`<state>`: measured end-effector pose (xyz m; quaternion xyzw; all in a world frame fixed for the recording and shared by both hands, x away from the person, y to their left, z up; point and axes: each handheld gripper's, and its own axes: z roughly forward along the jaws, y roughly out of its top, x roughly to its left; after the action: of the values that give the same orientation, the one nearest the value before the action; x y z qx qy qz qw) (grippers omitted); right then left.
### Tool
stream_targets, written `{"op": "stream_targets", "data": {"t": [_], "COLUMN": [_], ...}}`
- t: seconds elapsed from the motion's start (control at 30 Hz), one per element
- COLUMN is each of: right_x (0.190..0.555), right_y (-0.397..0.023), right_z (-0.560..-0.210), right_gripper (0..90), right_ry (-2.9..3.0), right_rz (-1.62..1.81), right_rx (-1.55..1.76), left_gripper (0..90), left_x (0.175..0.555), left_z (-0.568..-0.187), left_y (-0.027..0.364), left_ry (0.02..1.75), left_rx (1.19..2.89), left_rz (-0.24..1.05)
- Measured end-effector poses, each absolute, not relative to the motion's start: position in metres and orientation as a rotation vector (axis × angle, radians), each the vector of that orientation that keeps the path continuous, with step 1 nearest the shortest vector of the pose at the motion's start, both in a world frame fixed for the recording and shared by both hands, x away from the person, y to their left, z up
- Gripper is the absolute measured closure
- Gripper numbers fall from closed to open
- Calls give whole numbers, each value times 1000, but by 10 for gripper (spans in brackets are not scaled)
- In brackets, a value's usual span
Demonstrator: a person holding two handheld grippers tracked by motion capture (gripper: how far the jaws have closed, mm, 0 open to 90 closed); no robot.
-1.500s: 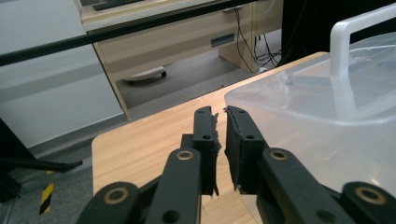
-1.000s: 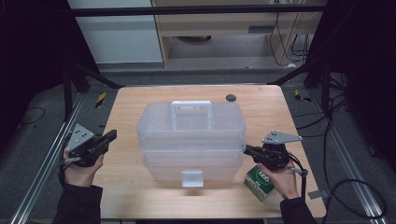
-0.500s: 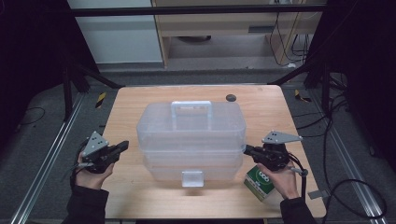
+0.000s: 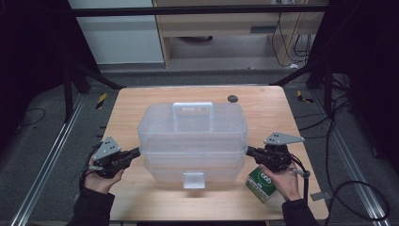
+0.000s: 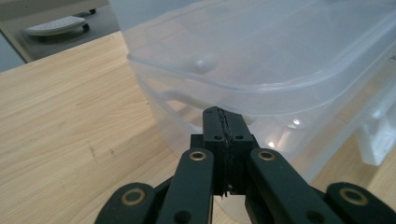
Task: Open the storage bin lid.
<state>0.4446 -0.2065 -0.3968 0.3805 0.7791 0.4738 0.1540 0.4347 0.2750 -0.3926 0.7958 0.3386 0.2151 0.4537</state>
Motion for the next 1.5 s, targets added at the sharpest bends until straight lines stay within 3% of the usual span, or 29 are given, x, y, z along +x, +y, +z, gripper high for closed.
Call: {"op": "stream_targets", "data": {"t": [1.17,1.5], "right_x": [462,461], "right_y": [-208,-209], "right_z": [-376,-378], "right_gripper": [898,899], "right_ry": [2173,2184], "right_rz": [1433,1425], "right_rx": [1089,1090], "left_gripper": [886,828], "left_x": [449,448], "left_z": [-374,-380], "left_y": [260,269], "left_ry": [831,867], "left_rx": [1870,1896], "left_rz": [565,598]}}
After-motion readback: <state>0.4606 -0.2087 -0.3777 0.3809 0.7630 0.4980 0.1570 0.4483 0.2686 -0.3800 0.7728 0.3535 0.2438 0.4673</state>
